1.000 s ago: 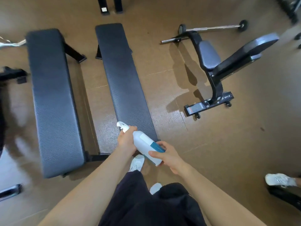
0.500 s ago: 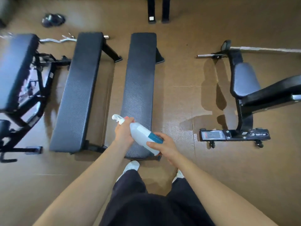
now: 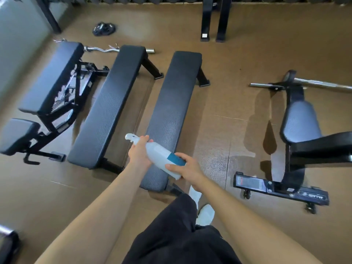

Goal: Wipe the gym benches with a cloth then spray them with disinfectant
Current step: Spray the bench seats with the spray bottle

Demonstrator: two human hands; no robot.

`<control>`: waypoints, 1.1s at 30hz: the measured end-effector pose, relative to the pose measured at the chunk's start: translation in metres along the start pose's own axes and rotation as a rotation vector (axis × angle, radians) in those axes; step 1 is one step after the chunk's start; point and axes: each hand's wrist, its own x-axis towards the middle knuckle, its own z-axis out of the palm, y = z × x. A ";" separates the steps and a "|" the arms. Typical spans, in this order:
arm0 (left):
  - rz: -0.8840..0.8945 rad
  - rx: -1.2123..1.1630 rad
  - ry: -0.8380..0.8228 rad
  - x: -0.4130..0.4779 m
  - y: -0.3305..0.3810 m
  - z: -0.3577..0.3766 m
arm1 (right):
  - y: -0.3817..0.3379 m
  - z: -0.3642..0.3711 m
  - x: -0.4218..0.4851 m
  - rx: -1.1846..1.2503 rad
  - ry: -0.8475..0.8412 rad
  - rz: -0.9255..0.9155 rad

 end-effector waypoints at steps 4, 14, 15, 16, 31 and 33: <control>0.021 -0.098 -0.081 0.010 0.002 0.027 | -0.017 -0.020 0.020 -0.052 -0.024 -0.005; -0.055 -0.189 -0.058 0.105 0.029 0.133 | -0.091 -0.070 0.146 -0.199 -0.012 0.056; -0.073 -0.217 -0.062 0.116 0.036 0.146 | -0.102 -0.076 0.162 -0.208 -0.022 0.067; -0.087 -0.230 -0.054 0.127 0.043 0.160 | -0.114 -0.080 0.177 -0.214 -0.027 0.082; -0.186 -0.215 -0.031 0.238 0.145 0.331 | -0.255 -0.129 0.350 -0.286 -0.013 0.169; -0.173 -0.216 -0.049 0.250 0.152 0.351 | -0.263 -0.137 0.369 -0.286 -0.008 0.181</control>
